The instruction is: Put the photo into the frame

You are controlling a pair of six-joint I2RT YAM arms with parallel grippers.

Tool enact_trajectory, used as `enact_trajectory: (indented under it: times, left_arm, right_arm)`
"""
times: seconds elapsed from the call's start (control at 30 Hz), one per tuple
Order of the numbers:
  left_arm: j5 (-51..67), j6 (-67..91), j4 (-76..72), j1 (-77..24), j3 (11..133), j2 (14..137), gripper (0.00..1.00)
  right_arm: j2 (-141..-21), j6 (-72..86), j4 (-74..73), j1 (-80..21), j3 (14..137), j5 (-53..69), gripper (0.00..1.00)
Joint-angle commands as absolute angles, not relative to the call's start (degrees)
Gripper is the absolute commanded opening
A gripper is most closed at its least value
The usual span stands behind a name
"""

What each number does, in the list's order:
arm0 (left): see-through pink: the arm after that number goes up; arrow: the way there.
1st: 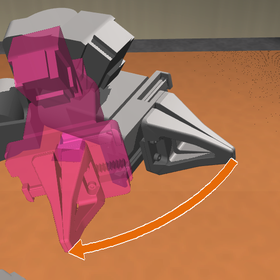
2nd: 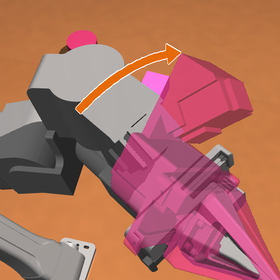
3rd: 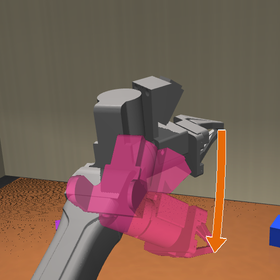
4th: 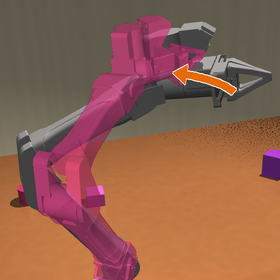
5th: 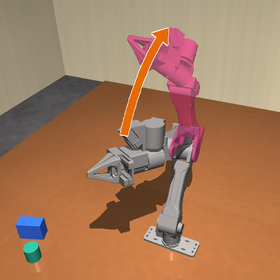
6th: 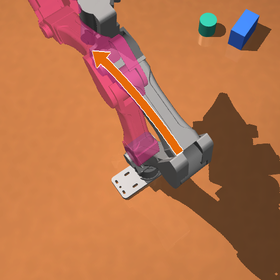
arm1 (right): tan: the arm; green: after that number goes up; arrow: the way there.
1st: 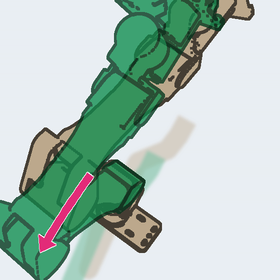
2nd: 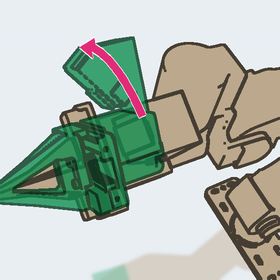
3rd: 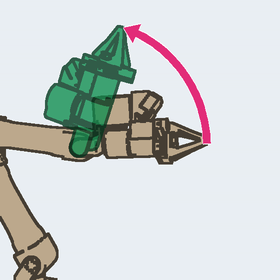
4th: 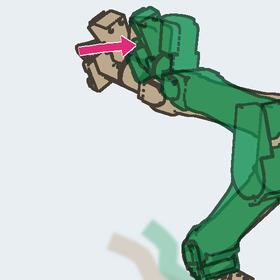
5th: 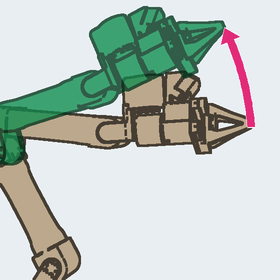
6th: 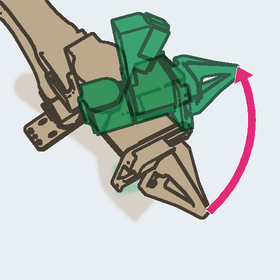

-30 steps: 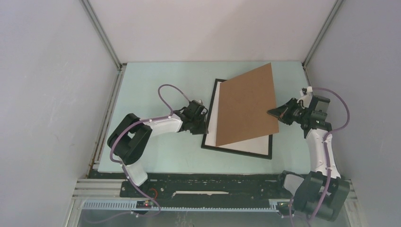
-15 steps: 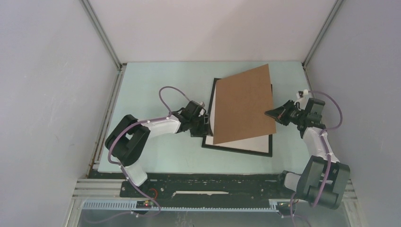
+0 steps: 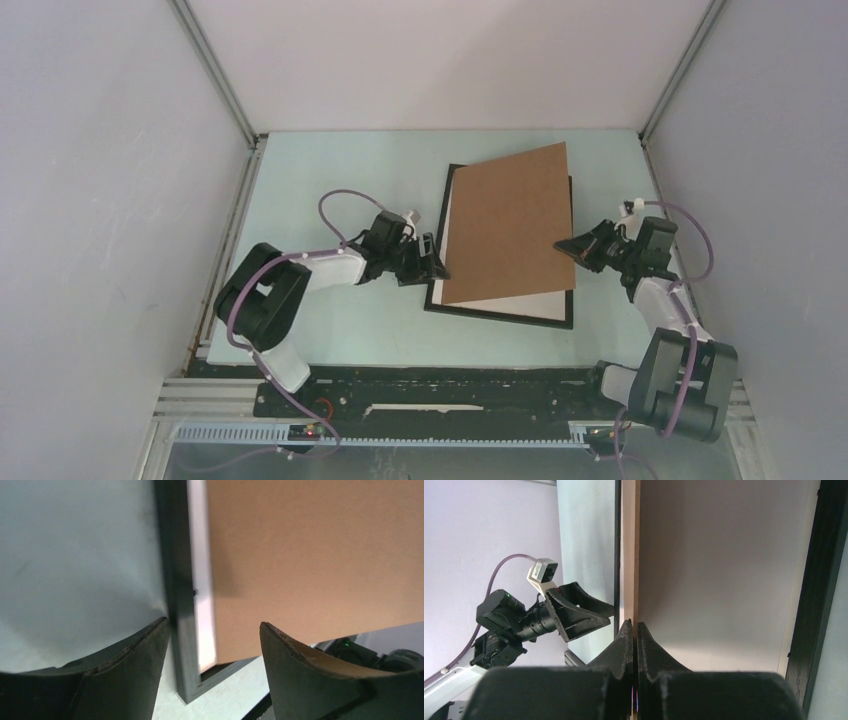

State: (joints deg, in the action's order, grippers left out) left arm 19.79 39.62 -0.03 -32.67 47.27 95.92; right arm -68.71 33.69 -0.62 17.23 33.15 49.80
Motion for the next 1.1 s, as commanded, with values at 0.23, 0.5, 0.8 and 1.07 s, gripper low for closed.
enact_trajectory:
  times: [0.23, 0.5, 0.8, 1.07]
  left_arm:
    - [25.7, 45.7, -14.7, -35.0, 41.1, 98.0, 0.78]
    - [24.6, 43.8, -11.3, -33.1, 38.6, 92.2, 0.79]
    - [20.7, 38.2, 4.5, -31.9, 38.8, 76.1, 0.81]
    - [18.5, 37.7, 12.9, -32.0, 40.3, 65.0, 0.85]
  right_arm:
    - [-68.1, 30.2, 1.9, 7.3, 26.9, 38.2, 0.0]
    - [-72.4, 22.8, -20.7, 2.9, 39.0, 17.2, 0.67]
    - [-78.4, 17.2, -38.2, -1.9, 53.1, -8.6, 0.98]
    - [-82.2, 18.3, -30.7, 6.5, 54.0, 15.1, 0.99]
